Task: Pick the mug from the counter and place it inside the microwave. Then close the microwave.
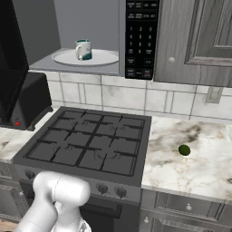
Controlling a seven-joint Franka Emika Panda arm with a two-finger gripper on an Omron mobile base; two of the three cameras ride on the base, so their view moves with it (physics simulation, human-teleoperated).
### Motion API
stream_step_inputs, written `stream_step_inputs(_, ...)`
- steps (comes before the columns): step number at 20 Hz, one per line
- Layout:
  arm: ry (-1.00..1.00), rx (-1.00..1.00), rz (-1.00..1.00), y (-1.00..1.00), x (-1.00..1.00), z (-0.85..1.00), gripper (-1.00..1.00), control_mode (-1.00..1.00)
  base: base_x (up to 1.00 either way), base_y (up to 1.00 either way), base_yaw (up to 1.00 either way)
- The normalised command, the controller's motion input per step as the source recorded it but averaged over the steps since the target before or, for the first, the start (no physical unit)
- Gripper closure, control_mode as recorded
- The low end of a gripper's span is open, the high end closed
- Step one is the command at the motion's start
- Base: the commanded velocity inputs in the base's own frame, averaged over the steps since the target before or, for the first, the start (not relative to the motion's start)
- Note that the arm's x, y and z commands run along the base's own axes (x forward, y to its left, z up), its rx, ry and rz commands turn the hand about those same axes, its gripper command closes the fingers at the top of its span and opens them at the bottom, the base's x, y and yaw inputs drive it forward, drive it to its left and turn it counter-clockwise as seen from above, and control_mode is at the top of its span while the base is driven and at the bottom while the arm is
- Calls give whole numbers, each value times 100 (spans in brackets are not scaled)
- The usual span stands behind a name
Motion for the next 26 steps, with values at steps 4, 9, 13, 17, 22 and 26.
stream_step_inputs(4, 0, 0, 19, -55, 17, 0, -100, -100, 0, 0, 0)
stream_step_inputs(9, 6, 0, 19, -49, 24, 5, -100, -100, 0, 0, 0)
stream_step_inputs(13, 13, 0, 15, -40, 31, 15, -100, -100, 0, 0, 0)
stream_step_inputs(17, 18, 0, 11, -30, 37, 15, -100, -100, 0, 0, 0)
stream_step_inputs(22, 22, 0, 3, -18, 48, 4, -100, -100, 0, 0, 0)
stream_step_inputs(26, 16, 0, 0, -12, 49, 0, -100, -100, 0, 0, 0)
